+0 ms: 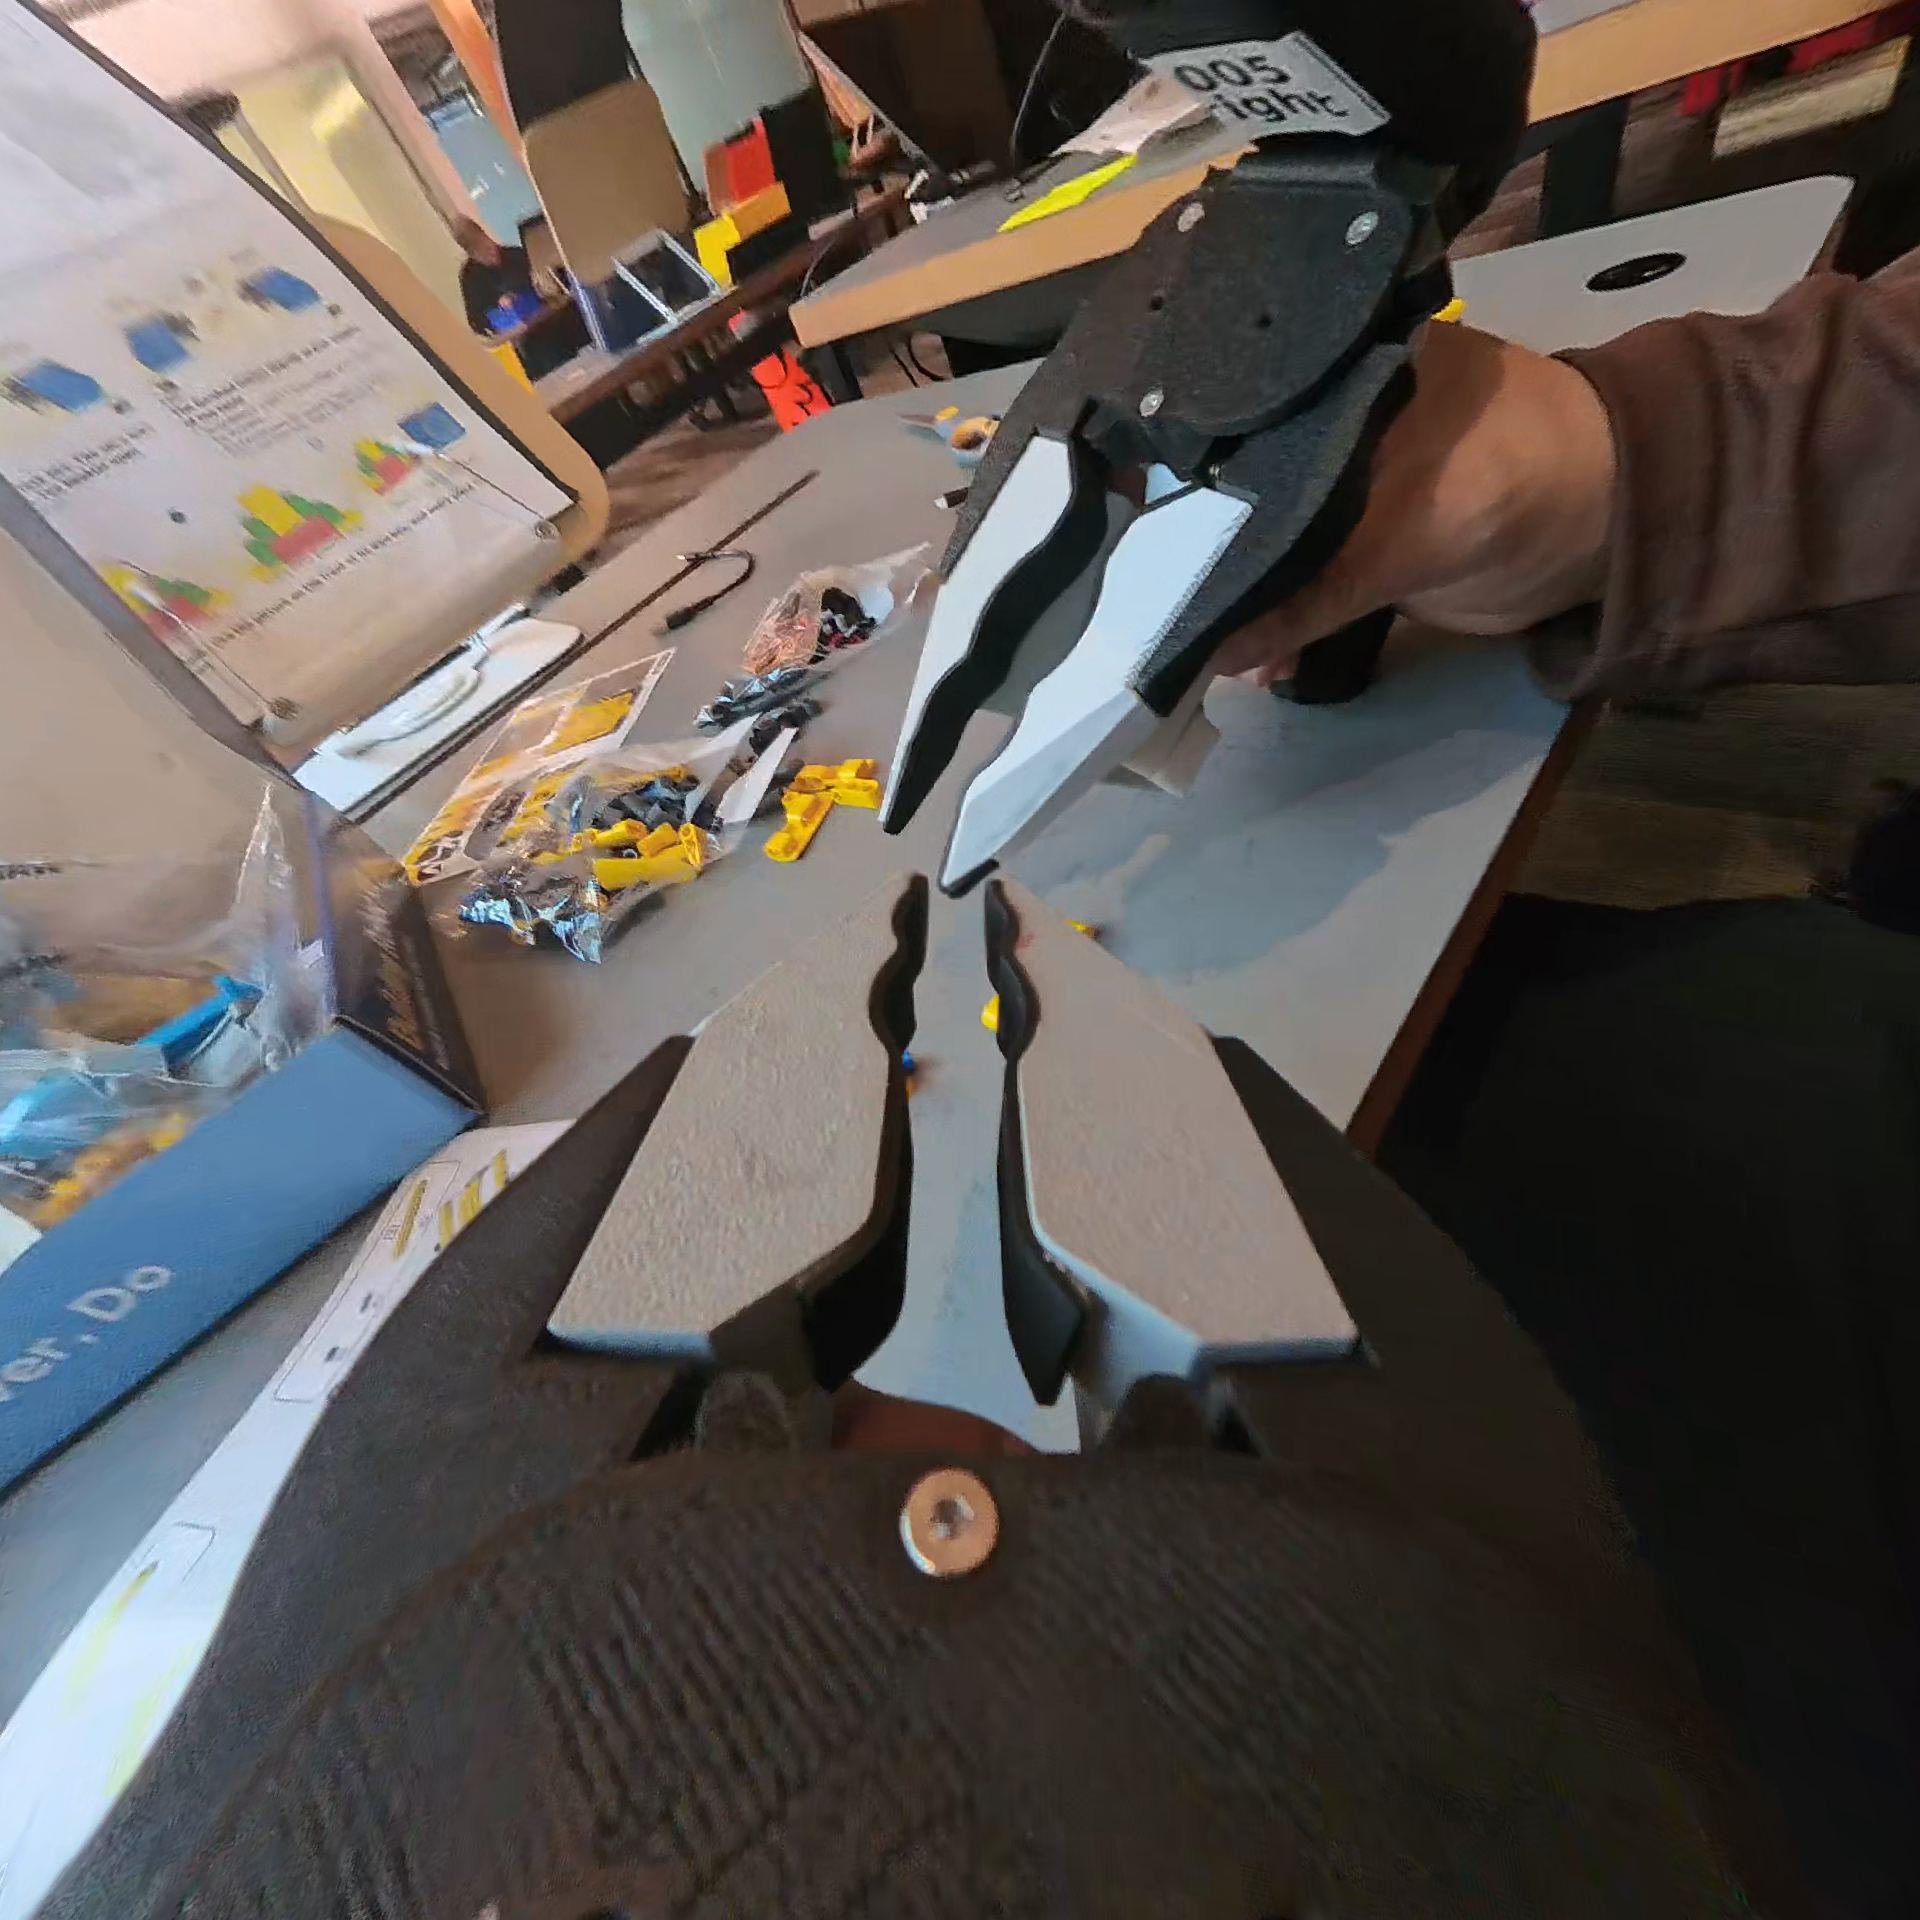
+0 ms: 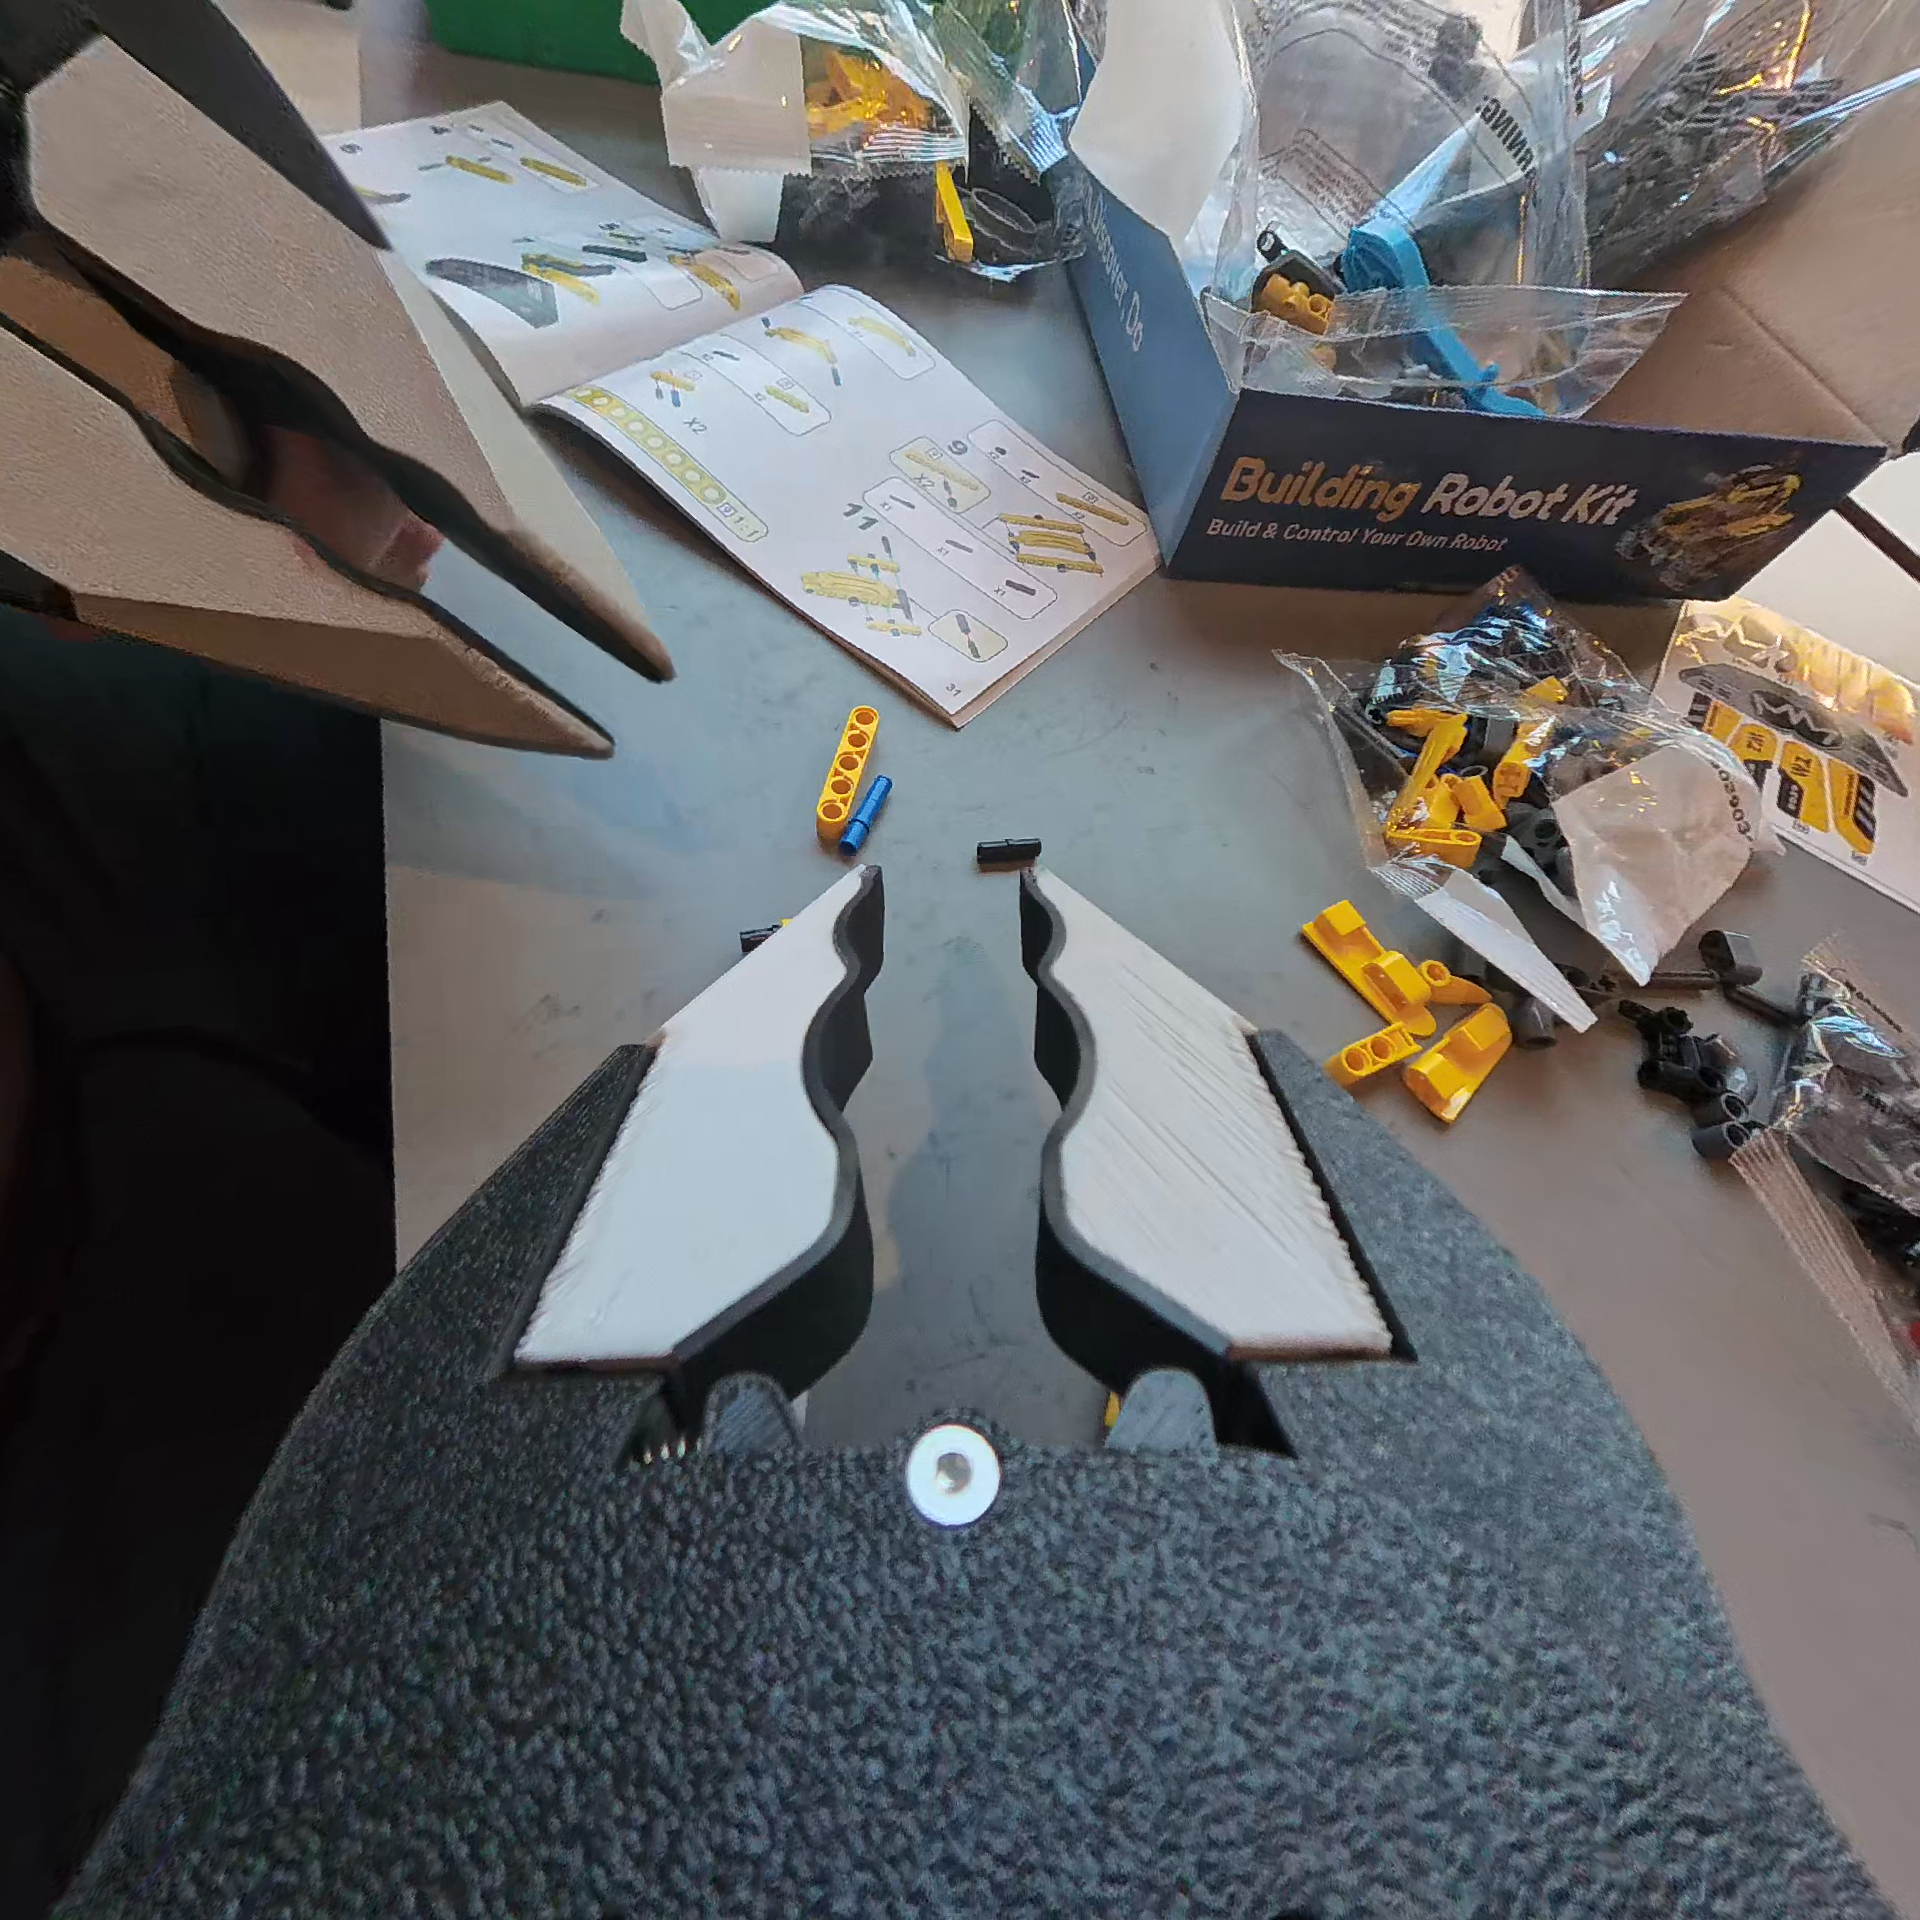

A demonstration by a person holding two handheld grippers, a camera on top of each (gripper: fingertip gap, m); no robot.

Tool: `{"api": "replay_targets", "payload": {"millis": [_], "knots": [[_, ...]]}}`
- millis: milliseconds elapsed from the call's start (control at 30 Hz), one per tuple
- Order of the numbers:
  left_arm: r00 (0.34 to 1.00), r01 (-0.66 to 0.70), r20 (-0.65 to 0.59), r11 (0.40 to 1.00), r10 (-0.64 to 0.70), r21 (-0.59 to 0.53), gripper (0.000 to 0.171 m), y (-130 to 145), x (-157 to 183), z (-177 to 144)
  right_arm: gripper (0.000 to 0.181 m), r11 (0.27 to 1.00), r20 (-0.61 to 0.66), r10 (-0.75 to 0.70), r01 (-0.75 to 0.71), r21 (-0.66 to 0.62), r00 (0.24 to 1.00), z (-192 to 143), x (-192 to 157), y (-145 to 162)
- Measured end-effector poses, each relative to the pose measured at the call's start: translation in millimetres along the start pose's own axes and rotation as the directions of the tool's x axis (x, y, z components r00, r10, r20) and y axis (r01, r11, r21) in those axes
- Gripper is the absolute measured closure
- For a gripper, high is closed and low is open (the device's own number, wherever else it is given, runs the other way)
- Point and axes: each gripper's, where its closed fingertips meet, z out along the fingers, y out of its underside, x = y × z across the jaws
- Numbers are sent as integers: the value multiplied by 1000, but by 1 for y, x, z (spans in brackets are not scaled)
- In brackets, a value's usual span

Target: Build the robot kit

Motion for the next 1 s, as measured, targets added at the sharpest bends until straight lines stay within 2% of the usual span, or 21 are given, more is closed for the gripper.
{"api": "replay_targets", "payload": {"millis": [233, 333, 467, 733, 833, 900, 1000], "knots": [[997, 69, -37, 998, -69, 9, 154, -1, -4, -2, 156, 1000, 6, 16, -16, 8, 1000, 0, 3, -1], [999, 25, -39, 1000, -25, -3, 151, 1, 2, -1, 157, 1000, 9, 23, -23, 9, 1000, 0, 4, -1], [998, -56, -41, 998, 54, -30, 153, 6, 13, 1, 158, 1000, 11, 25, -25, 0, 1000, 1, 4, 0], [998, -1, -61, 999, -2, -48, 158, 13, 17, 3, 158, 1000, 9, -10, 10, -26, 1000, 4, 0, 4], [996, -20, -89, 997, 13, -81, 156, 19, 22, 5, 161, 999, 81, -35, 36, -6, 996, 1, -13, 1], [995, -38, -90, 995, 30, -87, 156, 20, 23, 5, 160, 998, 162, -43, 50, -41, 986, 0, -27, 7], [995, -53, -89, 995, 46, -85, 158, 20, 25, 5, 156, 991, 158, -75, 92, -102, 985, 2, -31, 18]]}}
